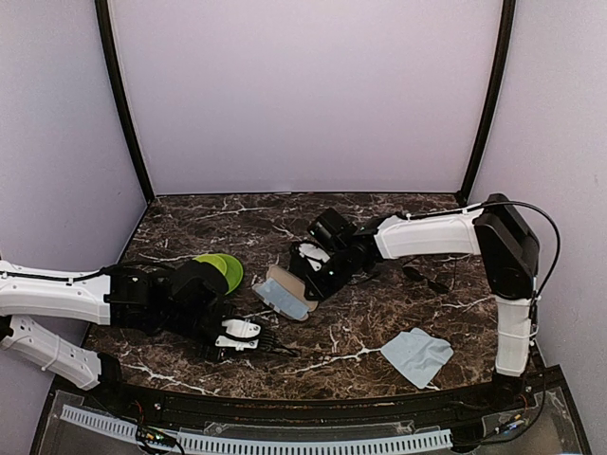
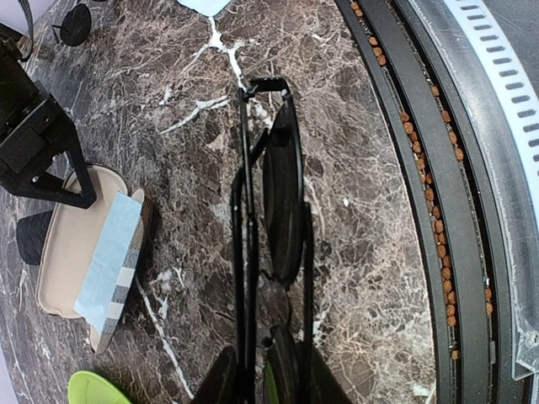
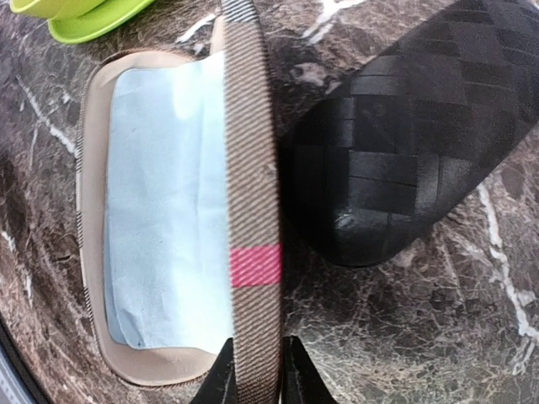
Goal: Organize the sunglasses
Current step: Move the opened sunglasses case to the center of the board.
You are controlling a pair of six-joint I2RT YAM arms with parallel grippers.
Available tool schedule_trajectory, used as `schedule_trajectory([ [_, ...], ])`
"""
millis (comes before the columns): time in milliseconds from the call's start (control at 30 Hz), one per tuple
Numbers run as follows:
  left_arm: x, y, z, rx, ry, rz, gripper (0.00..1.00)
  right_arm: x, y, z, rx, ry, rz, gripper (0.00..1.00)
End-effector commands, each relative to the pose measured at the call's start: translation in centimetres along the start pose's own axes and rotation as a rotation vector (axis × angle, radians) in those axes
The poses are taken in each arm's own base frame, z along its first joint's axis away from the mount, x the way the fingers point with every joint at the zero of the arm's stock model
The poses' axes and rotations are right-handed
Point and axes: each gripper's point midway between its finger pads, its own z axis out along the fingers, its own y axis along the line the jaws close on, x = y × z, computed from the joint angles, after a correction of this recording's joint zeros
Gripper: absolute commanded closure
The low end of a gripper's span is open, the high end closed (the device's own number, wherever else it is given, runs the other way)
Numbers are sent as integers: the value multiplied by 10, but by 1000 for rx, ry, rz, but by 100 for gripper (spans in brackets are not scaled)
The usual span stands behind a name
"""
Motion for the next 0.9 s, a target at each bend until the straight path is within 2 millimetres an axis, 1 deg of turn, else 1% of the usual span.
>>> schedule_trajectory([
  [0,0,-2,4,8,-6,-25,75,-13,-1,-12,74,-45,-48,87],
  [200,2,-3,7,17,10,-45,75,-16,-5,-26,129,-75,-92,94],
  [433,-12,4,-1,4,-63,-90,74,-19,-7,-52,199,-141,-172,98],
  [533,-17,8,-4,3,-96,-117,73,-15,-5,-61,236,-172,-245,98],
  [667,-21,15,-5,24,-126,-191,71,-5,-5,-67,316,-204,-332,99],
  [733,-21,18,-4,40,-133,-219,71,-3,-5,-71,331,-232,-352,99],
  [800,-20,19,-2,60,-131,-247,72,6,-6,-70,332,-241,-362,99],
  [867,-19,20,3,80,-128,-268,74,10,-6,-71,329,-251,-364,99],
])
